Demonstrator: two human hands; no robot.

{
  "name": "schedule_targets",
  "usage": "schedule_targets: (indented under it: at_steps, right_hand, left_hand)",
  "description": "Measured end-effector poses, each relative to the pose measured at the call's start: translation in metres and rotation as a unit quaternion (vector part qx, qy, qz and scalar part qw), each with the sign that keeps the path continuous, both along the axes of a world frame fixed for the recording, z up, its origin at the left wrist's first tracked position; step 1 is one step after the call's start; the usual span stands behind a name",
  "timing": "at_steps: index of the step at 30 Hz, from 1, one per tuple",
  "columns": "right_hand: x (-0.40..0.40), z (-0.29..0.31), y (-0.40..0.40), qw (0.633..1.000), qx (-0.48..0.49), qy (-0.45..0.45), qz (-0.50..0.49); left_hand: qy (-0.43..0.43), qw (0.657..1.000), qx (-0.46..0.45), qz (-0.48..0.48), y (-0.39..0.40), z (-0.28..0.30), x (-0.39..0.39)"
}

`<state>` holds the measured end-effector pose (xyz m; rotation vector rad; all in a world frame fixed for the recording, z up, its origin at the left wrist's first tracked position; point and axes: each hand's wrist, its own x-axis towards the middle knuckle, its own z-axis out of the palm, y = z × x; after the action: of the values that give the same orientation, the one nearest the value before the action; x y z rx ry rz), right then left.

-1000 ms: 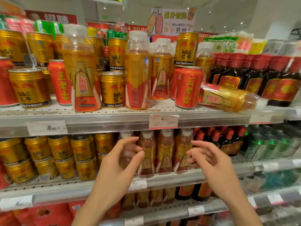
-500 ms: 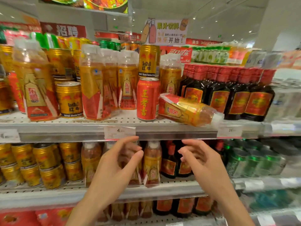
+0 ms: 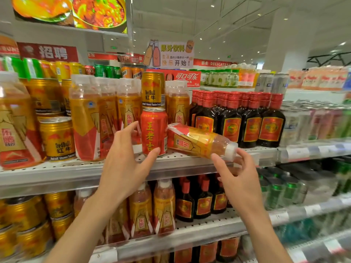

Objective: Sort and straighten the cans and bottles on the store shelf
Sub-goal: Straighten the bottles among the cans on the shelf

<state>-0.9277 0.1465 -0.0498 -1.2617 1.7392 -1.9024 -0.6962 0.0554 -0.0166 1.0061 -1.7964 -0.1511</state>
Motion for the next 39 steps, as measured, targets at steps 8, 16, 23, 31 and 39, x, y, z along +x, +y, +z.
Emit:
schedule_targets:
  at_steps: [8,16,23,31,39]
  right_hand:
    - [0.008,0.009,-0.015,0.994,-0.092,-0.051,0.021]
    - [0.006,0.065,-0.034,0.988,-0.149,0.029,0.017]
    - [0.017,0.131,-0.08,0.968,-0.084,0.234,0.032]
    - [0.03,0.113,-0.105,0.95,-0.013,0.307,0.052]
    - [0.024,0.094,-0.103,0.954,0.016,0.29,0.069]
  left_hand:
    - [-0.006,0.999,0.048,-0.005,-0.015,0.009,-0.013]
    - [0.002,0.999,0.045,-0.02,-0.02,0.013,0.0]
    - [0.028,0.996,0.065,-0.062,-0.02,0.011,0.005]
    - [0.023,0.996,0.059,-0.058,-0.021,0.007,0.005]
    - [0.021,0.996,0.054,-0.062,-0.023,0.004,0.005]
